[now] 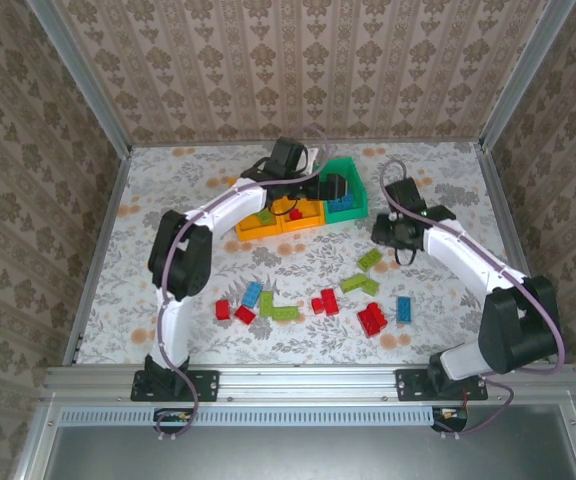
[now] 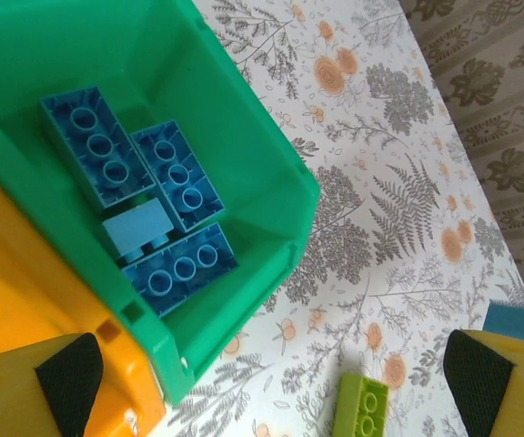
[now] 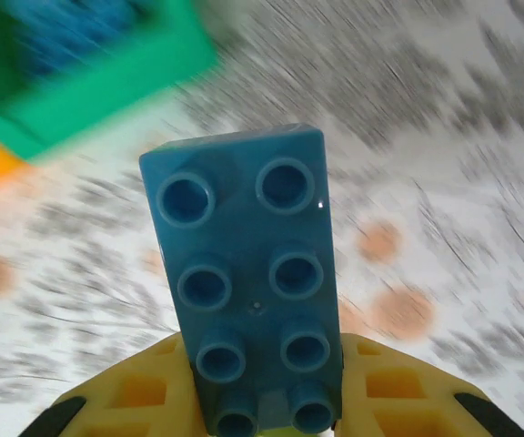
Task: Sort the legos into containers by color
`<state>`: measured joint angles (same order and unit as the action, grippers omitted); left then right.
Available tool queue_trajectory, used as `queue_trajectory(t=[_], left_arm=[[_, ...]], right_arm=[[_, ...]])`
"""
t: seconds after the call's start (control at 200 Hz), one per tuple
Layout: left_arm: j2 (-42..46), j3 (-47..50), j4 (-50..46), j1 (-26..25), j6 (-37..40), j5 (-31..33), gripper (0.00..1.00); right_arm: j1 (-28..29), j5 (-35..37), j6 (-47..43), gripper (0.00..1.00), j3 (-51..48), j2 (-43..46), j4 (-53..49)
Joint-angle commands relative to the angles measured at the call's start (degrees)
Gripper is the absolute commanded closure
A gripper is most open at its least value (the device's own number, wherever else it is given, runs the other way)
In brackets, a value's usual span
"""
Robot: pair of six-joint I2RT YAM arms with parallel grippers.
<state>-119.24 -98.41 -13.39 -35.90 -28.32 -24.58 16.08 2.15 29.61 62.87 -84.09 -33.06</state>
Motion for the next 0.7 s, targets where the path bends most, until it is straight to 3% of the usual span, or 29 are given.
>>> queue_trajectory(t=[0.0, 0.285, 0.495, 0.655, 0.695], left_arm=[[5.9, 5.3, 3.6, 1.1, -0.6, 2.1, 0.0], [18.6, 25.5, 6.4, 5.3, -1.9, 6.3, 0.0], [26.3, 32.8, -2.2, 5.4, 4.2, 12.8, 0.0], [31.1, 38.8, -8.4, 4.3, 8.4, 16.6, 0.0], [32.3, 40.8, -9.4, 3.7, 9.5, 17.3, 0.0]], right_arm=[[1.6, -3.9, -2.5, 0.76, 9.0, -7.5, 0.7], [1.8, -9.1, -1.9, 0.78, 27.2, -26.4, 2.0], [1.6, -7.6, -1.9, 0.77, 34.4, -33.6, 1.4], [1.5, -7.1, -2.6, 0.68, 40.0, -38.6, -2.0], [1.5, -7.1, -2.6, 0.6, 40.8, -39.4, -2.3]])
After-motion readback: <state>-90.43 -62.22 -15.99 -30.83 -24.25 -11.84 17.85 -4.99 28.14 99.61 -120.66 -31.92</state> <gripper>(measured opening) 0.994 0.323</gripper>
